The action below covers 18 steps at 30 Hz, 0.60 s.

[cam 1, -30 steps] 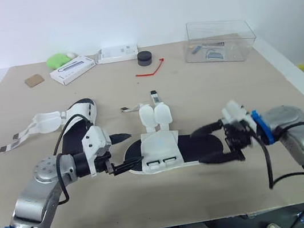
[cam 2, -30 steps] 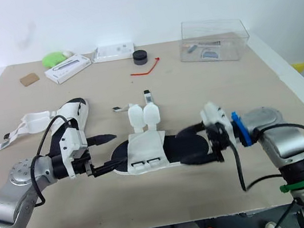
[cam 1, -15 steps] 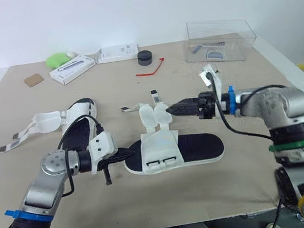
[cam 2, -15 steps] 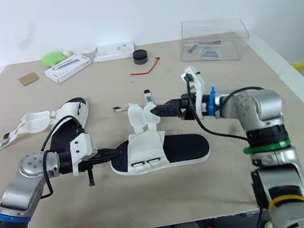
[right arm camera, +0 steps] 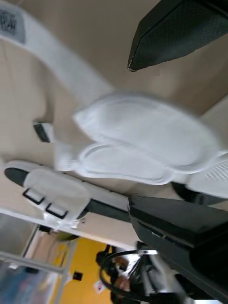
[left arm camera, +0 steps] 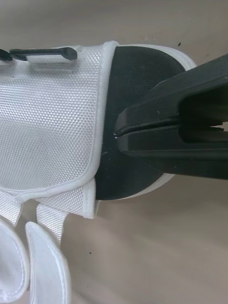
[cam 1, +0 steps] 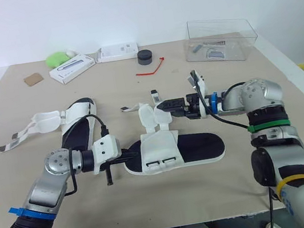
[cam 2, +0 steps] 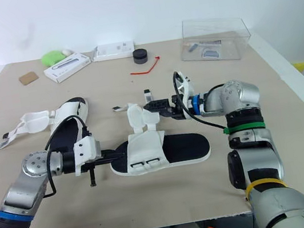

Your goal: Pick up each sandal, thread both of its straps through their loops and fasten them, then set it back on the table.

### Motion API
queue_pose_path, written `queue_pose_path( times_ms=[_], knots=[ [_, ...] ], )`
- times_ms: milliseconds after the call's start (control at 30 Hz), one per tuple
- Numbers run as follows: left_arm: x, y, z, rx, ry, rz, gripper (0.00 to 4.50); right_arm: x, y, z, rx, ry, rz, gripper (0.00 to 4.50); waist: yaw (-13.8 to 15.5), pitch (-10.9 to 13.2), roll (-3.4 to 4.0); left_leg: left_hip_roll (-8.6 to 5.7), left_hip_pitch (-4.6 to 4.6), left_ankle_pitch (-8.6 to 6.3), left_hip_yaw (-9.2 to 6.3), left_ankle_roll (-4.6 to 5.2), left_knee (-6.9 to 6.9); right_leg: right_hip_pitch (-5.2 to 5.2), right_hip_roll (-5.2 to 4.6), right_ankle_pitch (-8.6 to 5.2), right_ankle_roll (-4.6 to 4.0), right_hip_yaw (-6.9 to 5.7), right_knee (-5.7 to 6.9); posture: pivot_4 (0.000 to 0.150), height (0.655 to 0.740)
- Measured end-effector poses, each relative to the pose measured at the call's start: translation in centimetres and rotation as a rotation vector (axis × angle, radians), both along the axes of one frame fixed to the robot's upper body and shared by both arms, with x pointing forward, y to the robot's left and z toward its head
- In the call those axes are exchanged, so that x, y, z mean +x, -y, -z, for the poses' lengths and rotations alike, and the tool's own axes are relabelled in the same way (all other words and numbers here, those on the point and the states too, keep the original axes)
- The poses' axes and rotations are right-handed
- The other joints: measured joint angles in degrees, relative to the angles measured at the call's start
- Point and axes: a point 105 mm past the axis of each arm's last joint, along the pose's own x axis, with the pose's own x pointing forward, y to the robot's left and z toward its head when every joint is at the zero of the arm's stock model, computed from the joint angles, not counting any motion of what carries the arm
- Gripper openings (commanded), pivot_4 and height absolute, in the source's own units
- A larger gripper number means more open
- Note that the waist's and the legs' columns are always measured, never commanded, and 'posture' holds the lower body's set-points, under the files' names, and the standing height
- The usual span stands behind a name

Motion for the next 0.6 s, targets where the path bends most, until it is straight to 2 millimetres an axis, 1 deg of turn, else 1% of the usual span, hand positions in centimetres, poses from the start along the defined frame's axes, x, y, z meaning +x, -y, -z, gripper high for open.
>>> queue_pose_path(
  times_ms=[100, 233, 367, 433, 533, 600],
  knots=[
    [-0.1, 0.3, -0.1, -0.009, 0.003, 0.005, 0.04, 1.1, -0.5, -0.2, 0.038, -0.028, 0.049, 4.5, -0.01, 0.0, 0.0, -0.01, -0.05, 0.0, 0.0, 0.0, 0.0, -0.01, -0.03, 0.0, 0.0, 0.0, -0.02, 0.15, 0.74],
    [-0.2, 0.3, -0.2, -0.01, 0.007, 0.008, 0.04, 2.1, -0.2, 0.5, 0.042, -0.056, 0.102, 4.5, 0.01, 0.0, 0.0, -0.03, -0.13, -0.01, 0.0, 0.0, -0.01, -0.03, -0.08, 0.0, 0.01, -0.03, -0.06, 0.15, 0.74],
    [-0.2, 0.3, -0.1, -0.012, 0.006, 0.001, 0.04, 2.5, -0.1, 0.9, 0.056, -0.073, 0.135, 4.5, -0.01, 0.0, 0.0, -0.03, -0.14, -0.01, -0.01, 0.0, -0.01, -0.05, -0.08, 0.01, 0.02, -0.03, -0.06, 0.15, 0.74],
    [-0.2, 0.3, -0.1, -0.014, 0.008, -0.001, 0.04, 2.7, -0.3, 1.0, 0.055, -0.08, 0.137, 4.5, -0.03, 0.0, 0.0, -0.01, -0.14, -0.01, -0.01, 0.0, -0.01, -0.05, -0.06, 0.01, 0.02, -0.03, -0.06, 0.15, 0.74],
    [-0.4, 0.4, 0.0, -0.016, 0.005, 0.001, 0.04, 2.9, -1.2, 1.1, 0.059, -0.086, 0.133, 4.5, -0.19, 0.0, 0.01, 0.01, -0.12, -0.01, -0.02, 0.0, -0.01, -0.06, -0.03, 0.01, 0.01, -0.03, -0.04, 0.15, 0.74],
    [-0.5, 0.4, 0.0, -0.017, 0.004, 0.001, 0.04, 3.1, -1.5, 1.0, 0.07, -0.087, 0.137, 4.5, -0.18, 0.0, 0.01, 0.0, -0.14, -0.01, -0.04, 0.0, -0.01, -0.06, -0.04, 0.01, 0.01, -0.05, -0.04, 0.15, 0.74]
  ],
)
